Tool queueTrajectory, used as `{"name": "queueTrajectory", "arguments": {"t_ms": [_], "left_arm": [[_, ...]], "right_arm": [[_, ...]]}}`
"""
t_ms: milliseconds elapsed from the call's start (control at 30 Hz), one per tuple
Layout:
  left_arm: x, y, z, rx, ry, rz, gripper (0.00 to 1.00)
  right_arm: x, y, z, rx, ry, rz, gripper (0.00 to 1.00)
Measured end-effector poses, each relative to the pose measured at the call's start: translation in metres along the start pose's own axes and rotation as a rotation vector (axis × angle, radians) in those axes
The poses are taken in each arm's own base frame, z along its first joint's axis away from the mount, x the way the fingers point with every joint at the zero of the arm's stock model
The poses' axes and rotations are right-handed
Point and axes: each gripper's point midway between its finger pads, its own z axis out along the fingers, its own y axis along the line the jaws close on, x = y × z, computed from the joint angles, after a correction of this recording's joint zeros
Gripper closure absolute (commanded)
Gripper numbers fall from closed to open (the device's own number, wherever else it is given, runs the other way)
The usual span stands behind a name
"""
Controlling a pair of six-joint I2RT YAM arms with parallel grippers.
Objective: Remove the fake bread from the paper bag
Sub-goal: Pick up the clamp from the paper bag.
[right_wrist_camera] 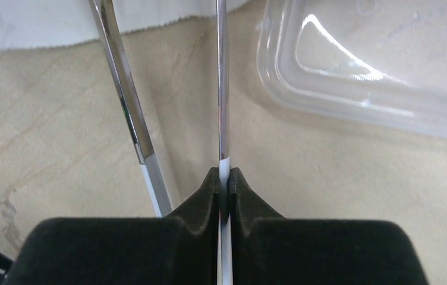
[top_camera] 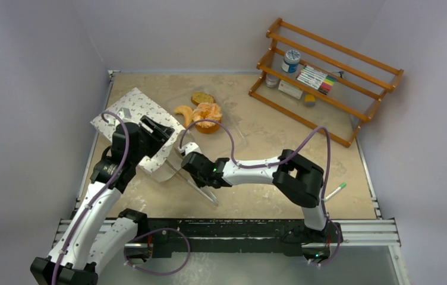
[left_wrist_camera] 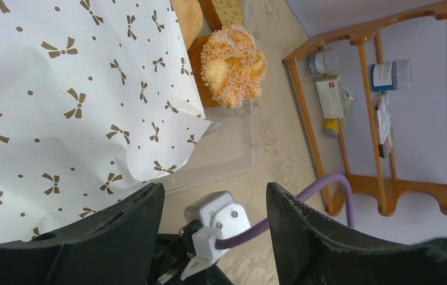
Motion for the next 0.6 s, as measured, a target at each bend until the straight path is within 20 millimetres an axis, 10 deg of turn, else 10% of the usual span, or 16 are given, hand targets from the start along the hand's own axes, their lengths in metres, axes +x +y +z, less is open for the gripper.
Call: {"name": "queueTrajectory", "arguments": {"t_ms": [600], "left_arm": [[0.022, 0.012, -0.015, -0.034, 0.118, 0.053, 0.36]], "right_arm": [[0.009, -0.022, -0.090, 0.164, -0.014, 0.052, 1.00]]}}
